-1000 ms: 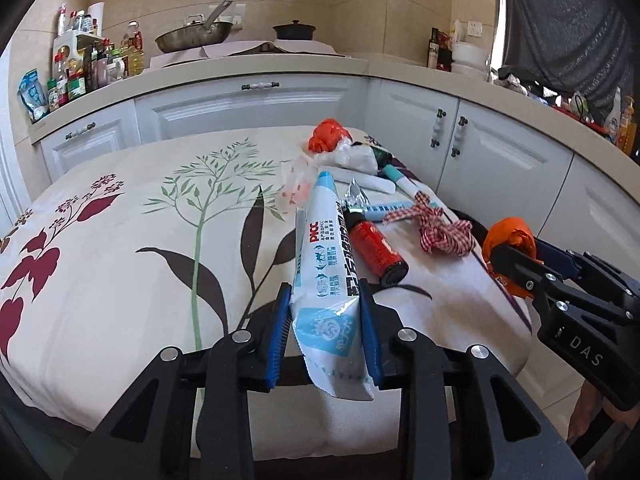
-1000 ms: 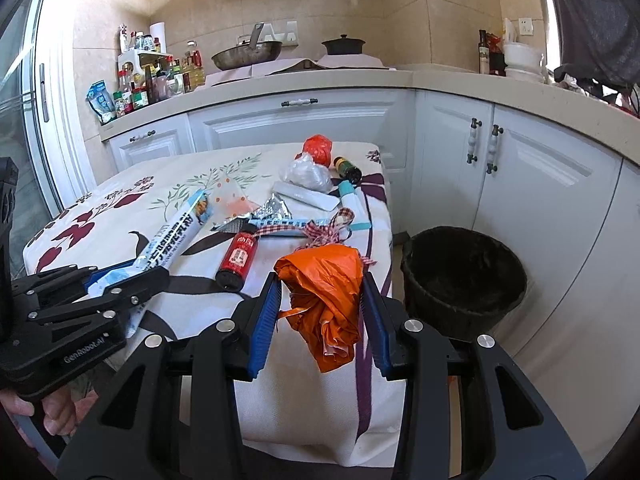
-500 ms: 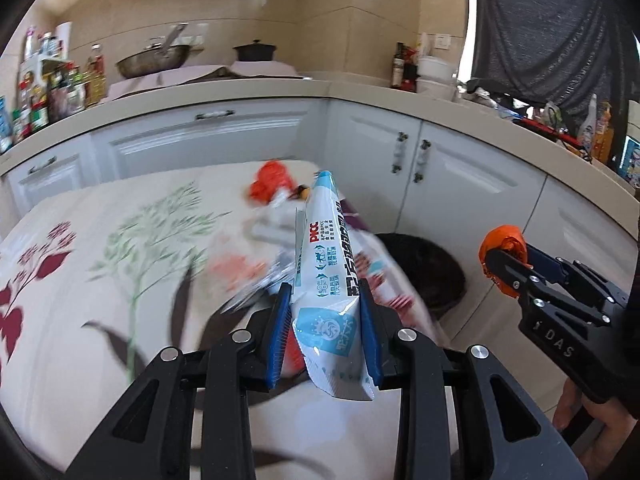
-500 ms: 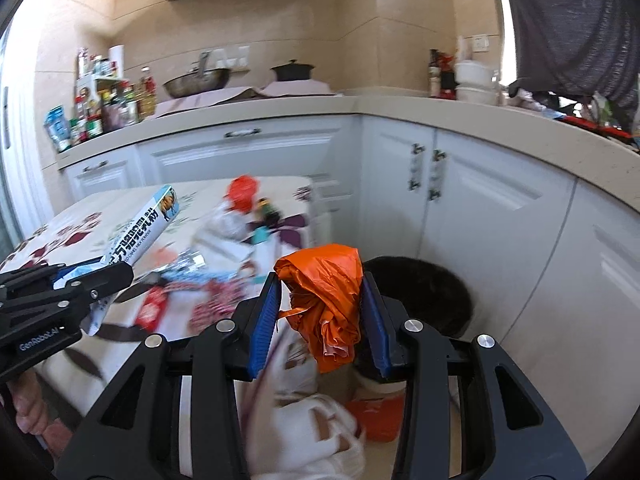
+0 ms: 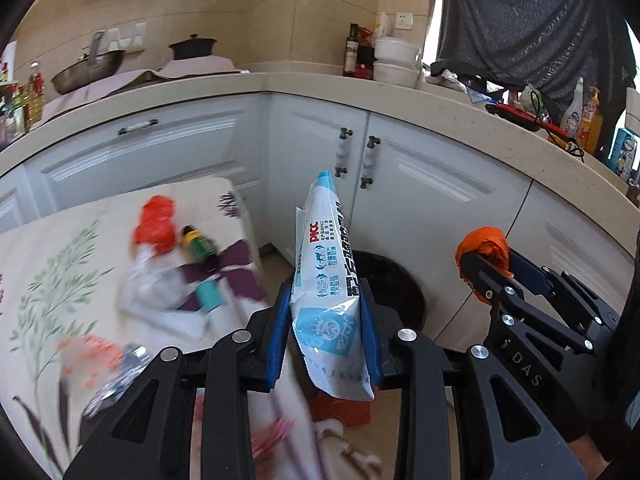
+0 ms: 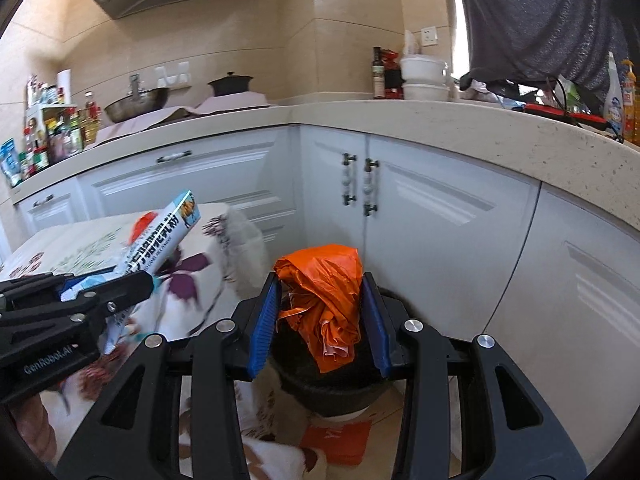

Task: Collect trash
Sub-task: 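Carry both items over the black bin and open both tools to drop them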

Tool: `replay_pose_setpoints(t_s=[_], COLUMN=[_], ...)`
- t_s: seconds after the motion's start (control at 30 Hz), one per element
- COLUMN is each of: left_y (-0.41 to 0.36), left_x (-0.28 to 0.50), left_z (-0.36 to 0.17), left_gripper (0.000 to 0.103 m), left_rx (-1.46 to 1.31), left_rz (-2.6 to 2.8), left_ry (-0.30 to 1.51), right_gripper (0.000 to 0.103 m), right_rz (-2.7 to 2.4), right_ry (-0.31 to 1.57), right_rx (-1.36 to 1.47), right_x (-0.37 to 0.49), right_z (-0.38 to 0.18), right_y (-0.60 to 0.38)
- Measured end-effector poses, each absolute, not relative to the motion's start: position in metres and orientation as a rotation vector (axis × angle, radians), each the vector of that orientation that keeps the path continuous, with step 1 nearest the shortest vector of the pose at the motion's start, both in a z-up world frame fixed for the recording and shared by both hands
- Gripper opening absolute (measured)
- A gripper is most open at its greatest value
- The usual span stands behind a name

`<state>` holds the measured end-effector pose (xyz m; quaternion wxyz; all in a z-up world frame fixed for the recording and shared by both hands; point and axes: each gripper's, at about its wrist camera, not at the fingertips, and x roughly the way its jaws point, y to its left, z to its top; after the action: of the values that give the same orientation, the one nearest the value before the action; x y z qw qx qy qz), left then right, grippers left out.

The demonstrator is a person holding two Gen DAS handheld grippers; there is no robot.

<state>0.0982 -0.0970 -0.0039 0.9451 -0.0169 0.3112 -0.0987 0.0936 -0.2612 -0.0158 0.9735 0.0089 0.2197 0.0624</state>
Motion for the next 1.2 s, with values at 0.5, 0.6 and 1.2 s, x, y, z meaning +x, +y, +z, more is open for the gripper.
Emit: replay_pose_setpoints(t_s=[0.5,0.6,1.2], left_y=[-0.144,-0.147,-0.155], left_x=[0.180,0.192,0.215], left_z=[-0.032,-0.040,-0.054], left_gripper=[0.033,0.033,0.056], left_rx=[0.012,0.016,0.023], left_rz=[-0.140,-0.126,-0.109], left_ry=[0.720,0.738,0.776], right_gripper=[0.039,0.039,0.055], right_rz=[0.082,0.082,0.045], right_ry=[0.505,0.523,0.563], right_rx=[0.054,0.056,0.087], right_x=[0.173,0.188,0.224], right_z=[-0.042,-0.050,-0.076], right_y=[-0.298,-0.301,-0.308])
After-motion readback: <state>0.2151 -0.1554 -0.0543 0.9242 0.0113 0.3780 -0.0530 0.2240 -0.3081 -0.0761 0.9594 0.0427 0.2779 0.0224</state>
